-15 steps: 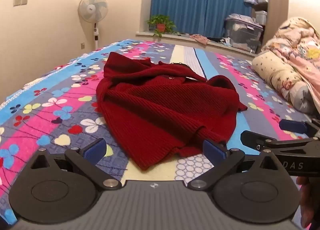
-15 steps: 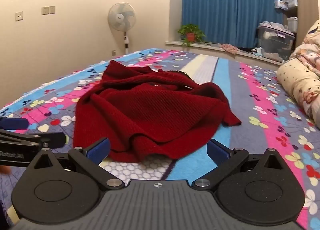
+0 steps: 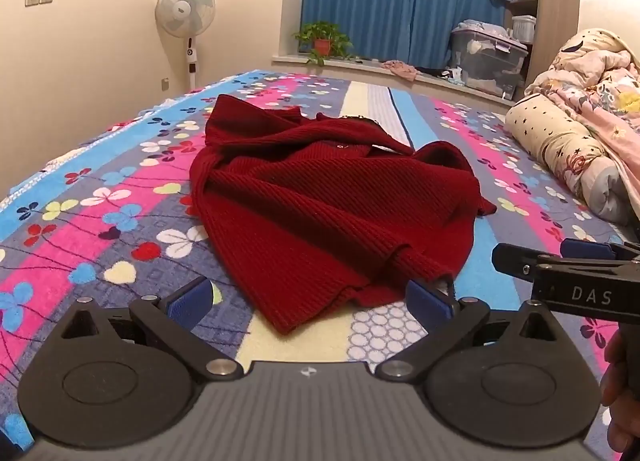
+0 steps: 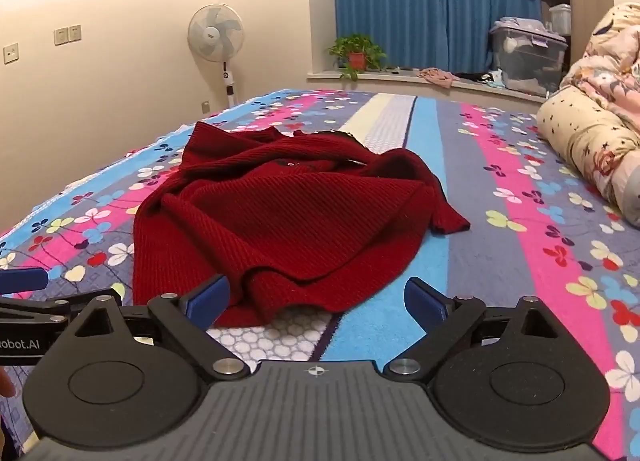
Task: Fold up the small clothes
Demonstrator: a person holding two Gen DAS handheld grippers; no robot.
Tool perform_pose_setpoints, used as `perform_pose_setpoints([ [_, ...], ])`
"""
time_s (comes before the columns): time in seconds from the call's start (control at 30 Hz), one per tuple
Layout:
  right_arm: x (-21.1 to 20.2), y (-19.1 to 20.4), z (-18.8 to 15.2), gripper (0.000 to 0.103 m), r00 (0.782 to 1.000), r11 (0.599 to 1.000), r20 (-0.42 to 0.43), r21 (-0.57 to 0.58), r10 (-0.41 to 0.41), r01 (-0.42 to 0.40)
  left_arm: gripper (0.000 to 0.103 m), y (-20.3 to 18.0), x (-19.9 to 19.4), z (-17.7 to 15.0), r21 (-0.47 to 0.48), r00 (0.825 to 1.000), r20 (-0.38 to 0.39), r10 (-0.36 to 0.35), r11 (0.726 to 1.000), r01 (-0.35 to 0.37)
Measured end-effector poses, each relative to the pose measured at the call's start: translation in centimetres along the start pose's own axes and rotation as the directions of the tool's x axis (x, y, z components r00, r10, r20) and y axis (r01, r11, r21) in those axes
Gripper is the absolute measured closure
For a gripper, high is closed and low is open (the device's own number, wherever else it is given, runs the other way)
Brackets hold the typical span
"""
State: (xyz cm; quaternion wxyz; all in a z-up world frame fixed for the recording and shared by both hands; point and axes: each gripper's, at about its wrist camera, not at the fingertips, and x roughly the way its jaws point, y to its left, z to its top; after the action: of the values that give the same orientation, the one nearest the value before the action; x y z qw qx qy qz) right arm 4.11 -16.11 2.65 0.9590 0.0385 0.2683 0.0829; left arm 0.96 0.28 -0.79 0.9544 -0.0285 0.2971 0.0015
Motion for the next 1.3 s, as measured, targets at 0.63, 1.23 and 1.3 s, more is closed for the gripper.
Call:
perform_pose_setpoints([
  [0.63,0.09,0.19,-0.11,0.009,1.000,1.000,-0.012,0.002,0.016,-0.016,0.001,-0.37,0.05,-0.29,0.008,1.000,0.005,0.008,1.000,-0.008],
  [1.23,-0.20,0.67,-0.10,0.011,1.000,1.000,0.014,-0.021,0.005,-0.005,0.001,-0.68,-0.03,-0.30,0.010,1.000,0.006,0.007,1.000,-0.007],
  [1.3,-0.21,0.65,-0.08,0.011,1.000,1.000,0.014,-0.013,0.018,-0.018,0.001,-0.61,-0.07,-0.27,0.009,1.000,0.008,0.008,1.000,-0.008],
])
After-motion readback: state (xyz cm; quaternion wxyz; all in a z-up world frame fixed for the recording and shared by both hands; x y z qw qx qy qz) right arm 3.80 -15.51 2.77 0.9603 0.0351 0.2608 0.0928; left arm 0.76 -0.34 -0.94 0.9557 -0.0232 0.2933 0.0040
